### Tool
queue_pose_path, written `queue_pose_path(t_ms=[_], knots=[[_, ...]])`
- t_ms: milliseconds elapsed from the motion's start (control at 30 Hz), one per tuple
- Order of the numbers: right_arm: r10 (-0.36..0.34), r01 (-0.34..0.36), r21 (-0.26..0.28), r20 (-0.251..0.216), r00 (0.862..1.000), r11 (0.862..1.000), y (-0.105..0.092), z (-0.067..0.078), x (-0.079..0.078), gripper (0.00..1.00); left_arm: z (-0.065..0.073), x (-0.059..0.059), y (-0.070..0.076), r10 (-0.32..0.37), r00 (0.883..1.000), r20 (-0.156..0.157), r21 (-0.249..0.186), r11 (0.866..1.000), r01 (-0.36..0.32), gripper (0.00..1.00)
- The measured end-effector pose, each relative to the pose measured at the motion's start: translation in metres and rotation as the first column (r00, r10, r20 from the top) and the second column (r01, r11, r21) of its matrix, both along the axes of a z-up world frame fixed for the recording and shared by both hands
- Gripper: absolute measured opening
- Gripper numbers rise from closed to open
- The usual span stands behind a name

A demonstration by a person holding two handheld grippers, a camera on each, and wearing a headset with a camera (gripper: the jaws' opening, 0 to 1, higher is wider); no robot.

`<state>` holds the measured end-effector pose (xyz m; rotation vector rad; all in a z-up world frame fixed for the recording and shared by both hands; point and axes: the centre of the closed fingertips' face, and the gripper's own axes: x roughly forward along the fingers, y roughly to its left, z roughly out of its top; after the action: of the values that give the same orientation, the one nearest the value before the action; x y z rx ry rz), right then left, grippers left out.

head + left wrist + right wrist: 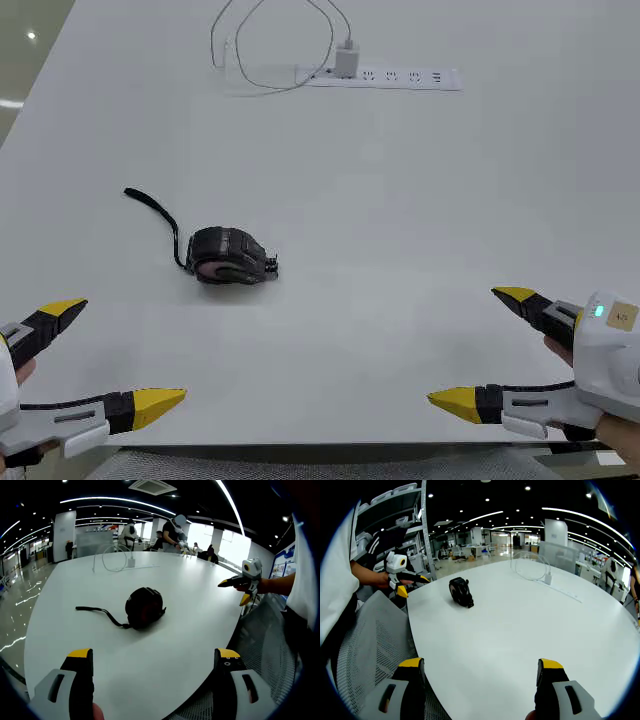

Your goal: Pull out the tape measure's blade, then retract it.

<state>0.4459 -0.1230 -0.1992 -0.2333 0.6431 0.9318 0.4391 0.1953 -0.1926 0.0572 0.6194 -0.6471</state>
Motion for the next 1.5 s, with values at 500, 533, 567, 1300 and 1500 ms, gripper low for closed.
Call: queue_pose_path(t_ms=[500, 533, 567, 1300, 1500], knots=[[0.01, -0.01, -0.007, -0.007, 1.0, 1.0, 0.0023, -0.0021, -0.0019, 0.92, -0.0007, 0.0, -0.0008, -0.004, 1.0, -0.002, 0.0, 1.0, 0.004, 0.99], [0.01, -0.01, -0.006, -0.007, 1.0, 1.0, 0.0026, -0.0019, -0.0019, 0.92, -0.0005, 0.0001, -0.0009, -0.005, 1.0, -0.001, 0.001, 1.0, 0.005, 0.99], [0.012, -0.012, -0.004, -0.008, 1.0, 1.0, 0.0035, -0.001, -0.0021, 0.92, -0.0003, 0.0, -0.0014, -0.006, 1.0, -0.002, -0.001, 1.0, 0.006, 0.99], [0.025, -0.026, -0.004, -0.022, 0.999, 1.0, 0.0063, -0.0036, -0.0042, 0.94, -0.0016, 0.0011, -0.0035, -0.022, 1.0, -0.003, 0.004, 1.0, 0.022, 0.99], [0.027, -0.027, -0.002, -0.025, 0.999, 1.0, 0.0068, -0.0036, -0.0047, 0.94, -0.0022, 0.0015, -0.0035, -0.024, 1.0, -0.004, 0.003, 1.0, 0.024, 0.99]])
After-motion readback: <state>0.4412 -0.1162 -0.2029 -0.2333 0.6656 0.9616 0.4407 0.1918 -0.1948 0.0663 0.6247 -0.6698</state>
